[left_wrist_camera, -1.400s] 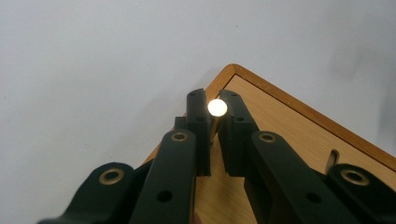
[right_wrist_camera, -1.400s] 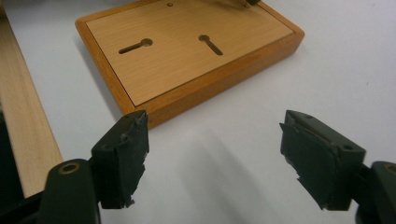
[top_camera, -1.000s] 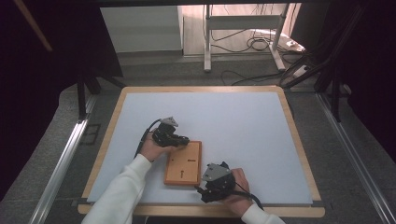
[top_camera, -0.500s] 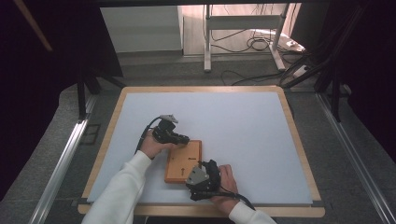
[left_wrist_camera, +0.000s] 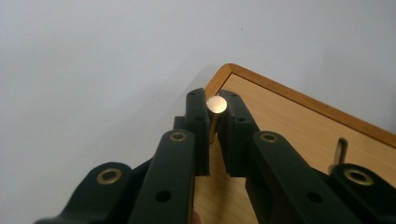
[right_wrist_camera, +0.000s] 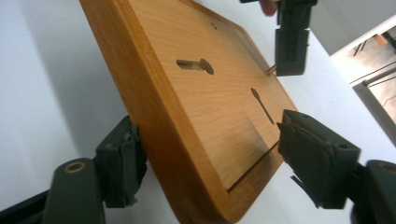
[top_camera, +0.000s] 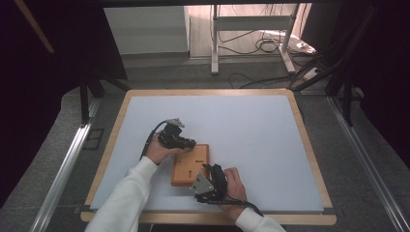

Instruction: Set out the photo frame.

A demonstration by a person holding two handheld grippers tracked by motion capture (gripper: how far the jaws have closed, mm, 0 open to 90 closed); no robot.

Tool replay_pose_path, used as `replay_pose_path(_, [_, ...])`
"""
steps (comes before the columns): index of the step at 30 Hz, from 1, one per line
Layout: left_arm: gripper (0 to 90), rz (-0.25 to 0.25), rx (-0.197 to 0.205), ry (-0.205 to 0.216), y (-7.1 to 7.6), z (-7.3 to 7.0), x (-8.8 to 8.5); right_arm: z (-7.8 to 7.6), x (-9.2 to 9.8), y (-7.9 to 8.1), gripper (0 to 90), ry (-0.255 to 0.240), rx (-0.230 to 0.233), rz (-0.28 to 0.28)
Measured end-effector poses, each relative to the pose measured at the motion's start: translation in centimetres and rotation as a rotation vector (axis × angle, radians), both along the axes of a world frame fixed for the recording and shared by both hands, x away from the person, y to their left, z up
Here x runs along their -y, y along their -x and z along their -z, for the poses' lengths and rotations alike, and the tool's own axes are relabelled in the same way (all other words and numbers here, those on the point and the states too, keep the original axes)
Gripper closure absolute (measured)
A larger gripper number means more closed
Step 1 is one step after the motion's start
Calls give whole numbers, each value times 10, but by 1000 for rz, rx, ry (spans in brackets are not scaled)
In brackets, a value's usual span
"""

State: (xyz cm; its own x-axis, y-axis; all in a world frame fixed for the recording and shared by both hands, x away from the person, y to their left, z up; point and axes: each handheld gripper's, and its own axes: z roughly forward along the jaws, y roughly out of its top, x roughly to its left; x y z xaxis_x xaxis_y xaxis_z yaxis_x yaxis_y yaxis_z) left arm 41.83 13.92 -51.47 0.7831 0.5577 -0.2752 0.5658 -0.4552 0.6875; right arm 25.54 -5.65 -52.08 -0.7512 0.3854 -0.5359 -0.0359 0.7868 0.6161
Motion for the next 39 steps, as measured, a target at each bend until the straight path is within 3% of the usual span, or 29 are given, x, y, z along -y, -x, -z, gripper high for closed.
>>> replay_pose_path(5, [744, -23, 17, 7, 2, -1, -1, -5, 2, -1, 343, -3, 7, -7])
replay_pose_path(6, [675, -33, 29, 4, 4, -3, -3, -7, 3, -2, 353, -8, 10, -3])
replay_pose_path(7, [675, -52, 45, 2, 6, -5, -5, -7, 3, -2, 353, -8, 10, -3])
replay_pose_path(10, [557, -102, 82, 10, 14, -12, -14, -10, 5, -4, 364, -13, 12, 0])
replay_pose_path(13, [472, -130, 128, -2, 25, -19, -25, -12, 6, -4, 370, -13, 11, 3])
replay_pose_path(16, [398, -149, 149, 11, 37, -24, -35, -12, 5, -5, 372, -13, 9, 5])
replay_pose_path(28, [326, -223, 145, 69, 79, -24, -76, -14, 7, -6, 382, -13, 14, 4])
replay_pose_path(33, [323, -256, 142, 44, 92, -15, -93, -16, 8, -7, 385, -19, 11, 9])
replay_pose_path(39, [322, -256, 135, 20, 102, -4, -96, -17, 7, -6, 396, -9, 17, 11])
